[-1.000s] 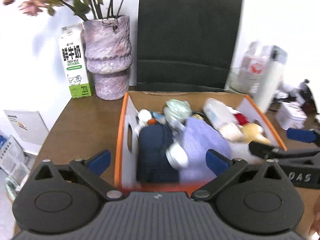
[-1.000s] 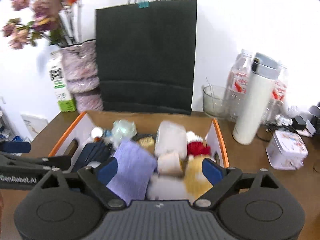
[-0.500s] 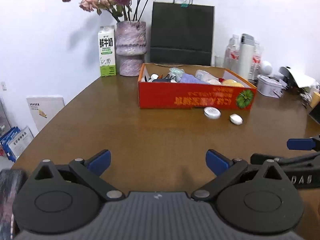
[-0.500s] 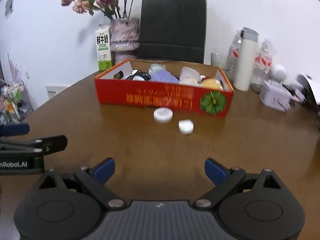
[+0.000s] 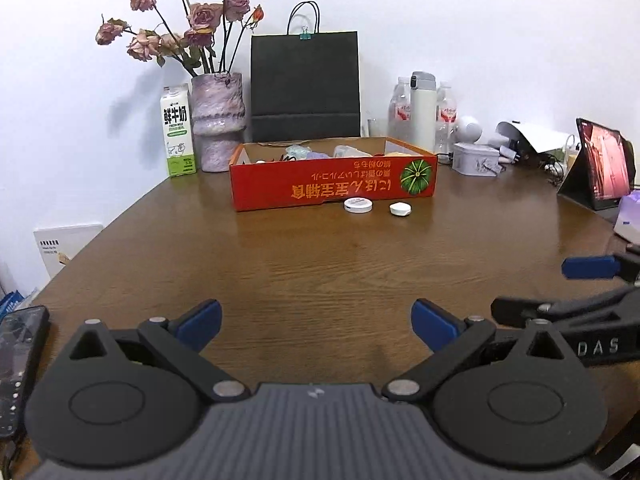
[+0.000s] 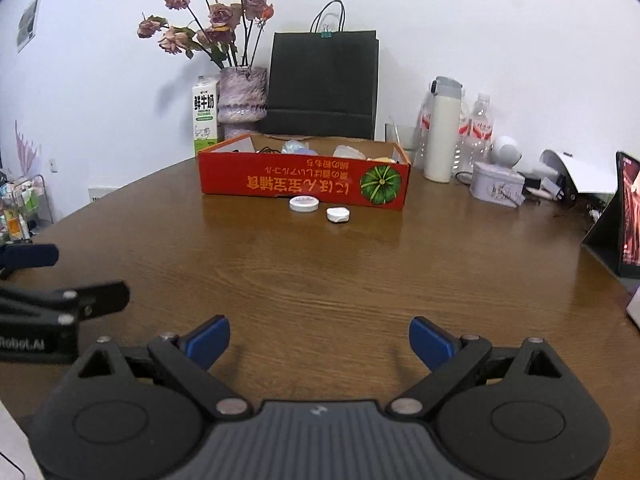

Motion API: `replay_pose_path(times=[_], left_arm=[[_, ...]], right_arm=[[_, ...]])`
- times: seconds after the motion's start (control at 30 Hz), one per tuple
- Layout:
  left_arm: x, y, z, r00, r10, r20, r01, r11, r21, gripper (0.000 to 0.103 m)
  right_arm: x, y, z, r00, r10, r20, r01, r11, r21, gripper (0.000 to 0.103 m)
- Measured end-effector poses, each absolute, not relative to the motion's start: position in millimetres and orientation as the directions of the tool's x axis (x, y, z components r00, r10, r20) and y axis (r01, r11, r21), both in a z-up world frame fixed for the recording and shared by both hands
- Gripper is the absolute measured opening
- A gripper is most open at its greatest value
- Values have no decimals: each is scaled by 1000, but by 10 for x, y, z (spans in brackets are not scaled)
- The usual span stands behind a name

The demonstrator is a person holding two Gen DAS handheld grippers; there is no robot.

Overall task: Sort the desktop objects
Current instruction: 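Move both tools back toward the white round lid and small white cap, then grasp the white round lid with the left tool while the right tool grasps the small white cap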

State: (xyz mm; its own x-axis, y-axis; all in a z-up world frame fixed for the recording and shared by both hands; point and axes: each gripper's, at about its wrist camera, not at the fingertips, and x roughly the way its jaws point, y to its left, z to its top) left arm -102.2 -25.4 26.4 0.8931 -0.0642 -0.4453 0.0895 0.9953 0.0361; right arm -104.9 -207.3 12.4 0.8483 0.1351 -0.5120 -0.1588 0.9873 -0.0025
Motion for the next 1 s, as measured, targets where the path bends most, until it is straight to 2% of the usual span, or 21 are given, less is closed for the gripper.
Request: replay_pose_path(times=[0.1,0.23,0.4,0.47,0.53,0.7,0.83,0.87,0.93,1.0], left_arm=[[-879,-225,232,865,-81,-496,101,995,14,103],[-614,-159,257,852,-118,-510,126,992,-20,101],[-49,-253,263,839,-212,-502,249,968,8,100],[226,-297,238,824,-251,-507,294,956,6,98],[549,-346,212,803,-273,-530,317,948,-8,91],[1226,-472,146,771,-248,-587,303,953,-5,78],[1578,-569,91,758,-234,-609,294,956,-2,74],[1637,-583,76,756,-237,-610,292,956,-11,74],[1743,-602,56,747,-246,-618,284,958,-37,74],[1837,-648,33,744,-235,-625,266,963,-46,74]], right_arm=[[-988,-2059,113,843,145,-518,-170,985,-1,93],[-721,-2114,131,822,172,-543,-196,980,14,74],[-140,-2220,160,815,191,-548,-212,977,25,74],[164,-2268,133,805,217,-552,-227,973,52,73],[519,-2304,92,777,230,-586,-234,970,71,63],[1194,-2285,16,751,234,-617,-248,967,66,56],[1551,-2249,-48,738,218,-638,-260,965,29,36],[1597,-2267,-49,740,219,-636,-261,965,29,34],[1669,-2332,-53,740,234,-631,-261,964,51,22],[1689,-2452,-75,747,251,-615,-247,964,94,18]])
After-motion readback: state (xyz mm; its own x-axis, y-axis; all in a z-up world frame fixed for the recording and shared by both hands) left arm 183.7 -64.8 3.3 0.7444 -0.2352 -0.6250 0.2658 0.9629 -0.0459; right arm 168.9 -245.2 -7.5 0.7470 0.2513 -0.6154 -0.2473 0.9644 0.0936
